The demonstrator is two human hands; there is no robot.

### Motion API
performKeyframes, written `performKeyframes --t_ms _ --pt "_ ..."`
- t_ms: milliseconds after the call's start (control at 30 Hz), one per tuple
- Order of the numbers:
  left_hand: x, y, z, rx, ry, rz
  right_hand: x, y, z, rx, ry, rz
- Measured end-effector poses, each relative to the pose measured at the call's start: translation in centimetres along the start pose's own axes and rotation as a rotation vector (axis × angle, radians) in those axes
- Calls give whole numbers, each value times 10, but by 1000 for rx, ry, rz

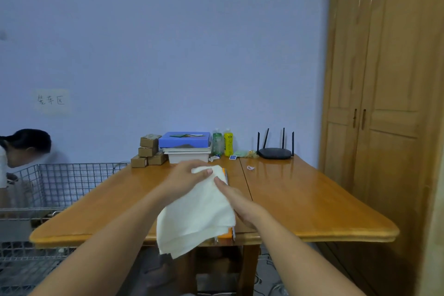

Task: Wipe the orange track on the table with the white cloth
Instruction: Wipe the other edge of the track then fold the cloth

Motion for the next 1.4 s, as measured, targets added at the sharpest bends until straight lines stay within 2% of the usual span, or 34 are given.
performKeyframes --t_ms 133,233,367,467,567,667,867,1000,1100,1267,1400 --pt "-12 -18 17 56 -170 -88 -9 15 0 -61 31 18" --pt "-16 -26 23 68 -252 -142 -22 32 1 -132 -36 48" --pt "-22 -17 32 -6 -195 -107 -44 58 -1 -216 -125 -60" --pt "-20 -16 35 -69 -114 -207 -56 82 -1 -245 -171 -128" --pt "-12 -20 37 -69 -50 -294 -64 102 0 -220 -142 -231" --pt "-4 -18 42 -36 -114 -360 -72 116 1 -237 -142 -264" --pt "7 -15 64 -24 -329 -454 -83 99 12 -339 -301 -38" --pt "15 -20 78 -37 -374 -568 -70 66 23 -252 -241 206" --pt "20 -21 84 -77 -379 -599 -58 54 23 -219 -246 278" --pt "28 -17 87 -80 -359 -519 -67 45 38 -285 -429 310" --pt "30 -7 87 -67 -346 -454 -78 59 37 -371 -602 55"
Point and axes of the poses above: each hand's wrist, its own z-axis towards the middle knuckle, its own x-axis out of the palm, y = z × x, the point moved 1 cm from there along z, towards the middle knuckle, and after that the axes turned 9 degrees about y, right-handed, at the moved point
